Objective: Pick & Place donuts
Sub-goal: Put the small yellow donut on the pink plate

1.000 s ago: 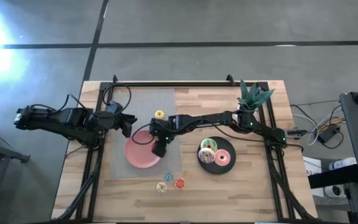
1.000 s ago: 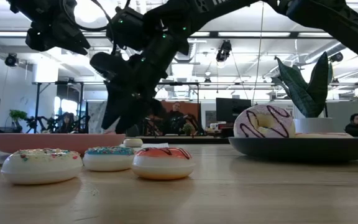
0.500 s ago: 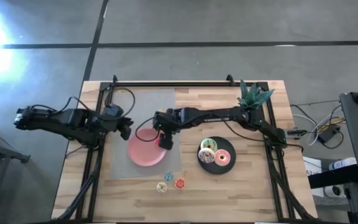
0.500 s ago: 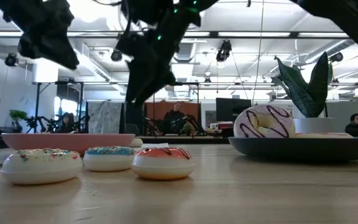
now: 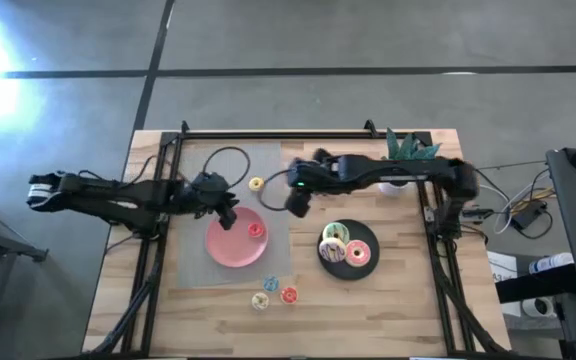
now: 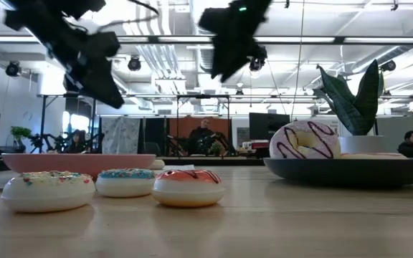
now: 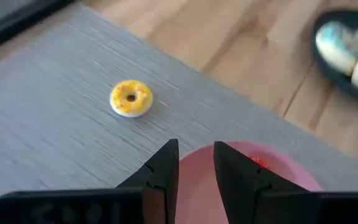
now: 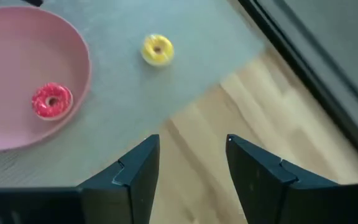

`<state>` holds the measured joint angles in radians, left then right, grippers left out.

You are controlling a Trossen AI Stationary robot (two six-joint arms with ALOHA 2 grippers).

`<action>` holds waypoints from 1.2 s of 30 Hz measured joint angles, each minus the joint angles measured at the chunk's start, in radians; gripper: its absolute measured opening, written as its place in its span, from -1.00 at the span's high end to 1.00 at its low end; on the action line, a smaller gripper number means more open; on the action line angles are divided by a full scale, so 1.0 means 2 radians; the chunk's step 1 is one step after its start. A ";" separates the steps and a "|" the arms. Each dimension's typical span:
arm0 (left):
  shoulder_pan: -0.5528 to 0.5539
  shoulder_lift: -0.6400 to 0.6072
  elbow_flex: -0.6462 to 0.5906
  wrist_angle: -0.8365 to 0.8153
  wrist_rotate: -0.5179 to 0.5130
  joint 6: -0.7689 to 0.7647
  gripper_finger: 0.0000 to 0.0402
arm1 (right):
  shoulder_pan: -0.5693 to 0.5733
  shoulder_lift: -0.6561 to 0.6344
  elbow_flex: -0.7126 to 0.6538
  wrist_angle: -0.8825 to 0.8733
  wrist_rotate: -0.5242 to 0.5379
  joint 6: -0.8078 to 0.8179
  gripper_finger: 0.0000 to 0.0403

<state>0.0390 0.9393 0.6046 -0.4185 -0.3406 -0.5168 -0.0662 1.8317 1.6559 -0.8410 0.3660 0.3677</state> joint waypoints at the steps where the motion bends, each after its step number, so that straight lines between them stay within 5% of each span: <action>1: 0.015 0.012 0.005 0.000 0.019 0.016 0.62 | 0.002 -0.020 -0.024 0.003 0.000 0.020 0.13; 12: 0.300 0.184 0.110 0.000 0.279 0.040 0.62 | 0.011 -0.149 -0.190 0.061 0.030 0.156 0.13; 16: 0.341 0.264 0.159 -0.020 0.342 0.066 0.62 | 0.011 -0.162 -0.211 0.087 0.040 0.164 0.13; 24: 0.336 0.376 0.235 -0.105 0.322 0.136 0.62 | 0.011 -0.162 -0.215 0.087 0.041 0.157 0.13; 36: 0.334 0.422 0.252 -0.106 0.345 0.156 0.62 | 0.011 -0.162 -0.215 0.083 0.041 0.134 0.13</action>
<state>0.7079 1.7842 1.1084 -0.6300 0.3498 -0.2050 -0.0441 1.5074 1.2259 -0.6755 0.4480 0.6361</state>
